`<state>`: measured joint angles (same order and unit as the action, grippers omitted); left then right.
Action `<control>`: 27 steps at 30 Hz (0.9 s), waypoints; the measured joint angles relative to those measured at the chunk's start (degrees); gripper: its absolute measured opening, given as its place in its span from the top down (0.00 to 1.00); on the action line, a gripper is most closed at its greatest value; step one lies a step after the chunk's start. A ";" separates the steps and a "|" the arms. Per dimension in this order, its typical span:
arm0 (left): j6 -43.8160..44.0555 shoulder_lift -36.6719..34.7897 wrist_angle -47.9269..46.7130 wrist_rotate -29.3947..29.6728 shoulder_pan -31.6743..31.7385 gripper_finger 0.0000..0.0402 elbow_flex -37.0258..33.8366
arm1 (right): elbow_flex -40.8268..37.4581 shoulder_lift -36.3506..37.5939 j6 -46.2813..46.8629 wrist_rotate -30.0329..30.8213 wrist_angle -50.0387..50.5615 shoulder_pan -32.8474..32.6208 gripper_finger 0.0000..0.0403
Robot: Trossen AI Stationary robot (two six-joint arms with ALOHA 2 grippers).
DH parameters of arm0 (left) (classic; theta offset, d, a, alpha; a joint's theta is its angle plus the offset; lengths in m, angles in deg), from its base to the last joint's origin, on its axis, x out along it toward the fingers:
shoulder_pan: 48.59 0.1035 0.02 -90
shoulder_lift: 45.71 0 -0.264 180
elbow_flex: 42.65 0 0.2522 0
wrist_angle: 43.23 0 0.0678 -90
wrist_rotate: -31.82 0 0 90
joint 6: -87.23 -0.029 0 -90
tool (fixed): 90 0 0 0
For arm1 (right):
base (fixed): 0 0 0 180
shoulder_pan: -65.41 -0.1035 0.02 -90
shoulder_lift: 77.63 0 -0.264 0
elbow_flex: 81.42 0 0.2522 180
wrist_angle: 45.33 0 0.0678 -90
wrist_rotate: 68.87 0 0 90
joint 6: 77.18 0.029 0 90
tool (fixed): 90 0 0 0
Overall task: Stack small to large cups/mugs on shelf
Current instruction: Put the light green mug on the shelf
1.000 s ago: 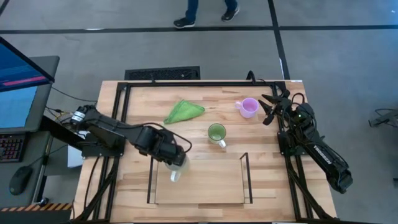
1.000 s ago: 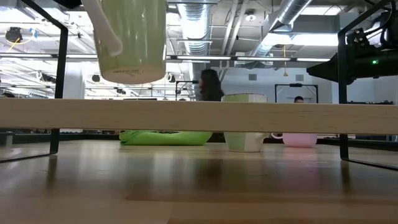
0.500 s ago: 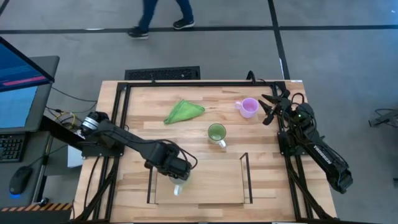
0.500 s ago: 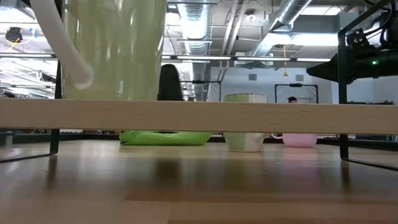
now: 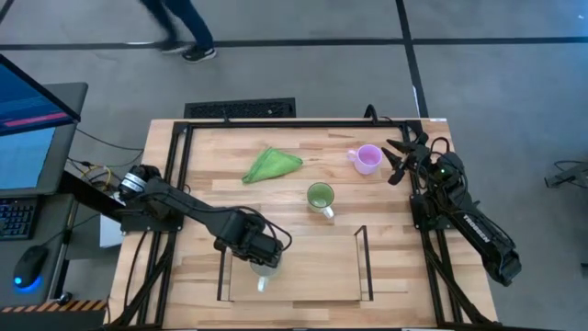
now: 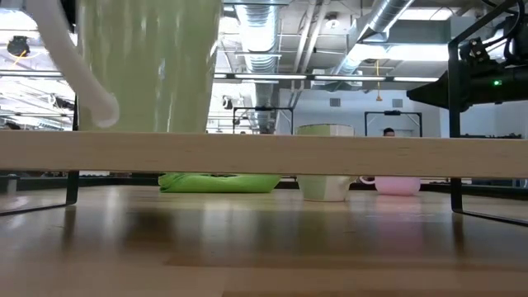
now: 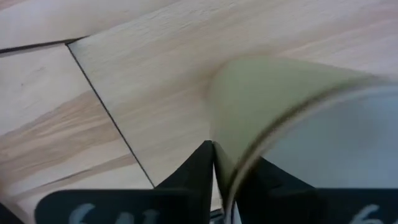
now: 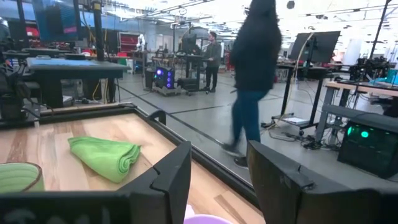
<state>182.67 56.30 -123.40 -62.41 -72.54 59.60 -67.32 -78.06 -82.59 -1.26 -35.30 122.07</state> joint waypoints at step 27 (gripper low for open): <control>6.60 -0.04 1.02 -5.03 -0.52 0.93 -0.04 | 0.00 0.00 0.04 -0.01 0.00 0.00 0.56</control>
<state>189.27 56.26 -122.38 -67.44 -73.05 59.55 -67.32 -78.06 -82.55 -1.27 -35.30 122.07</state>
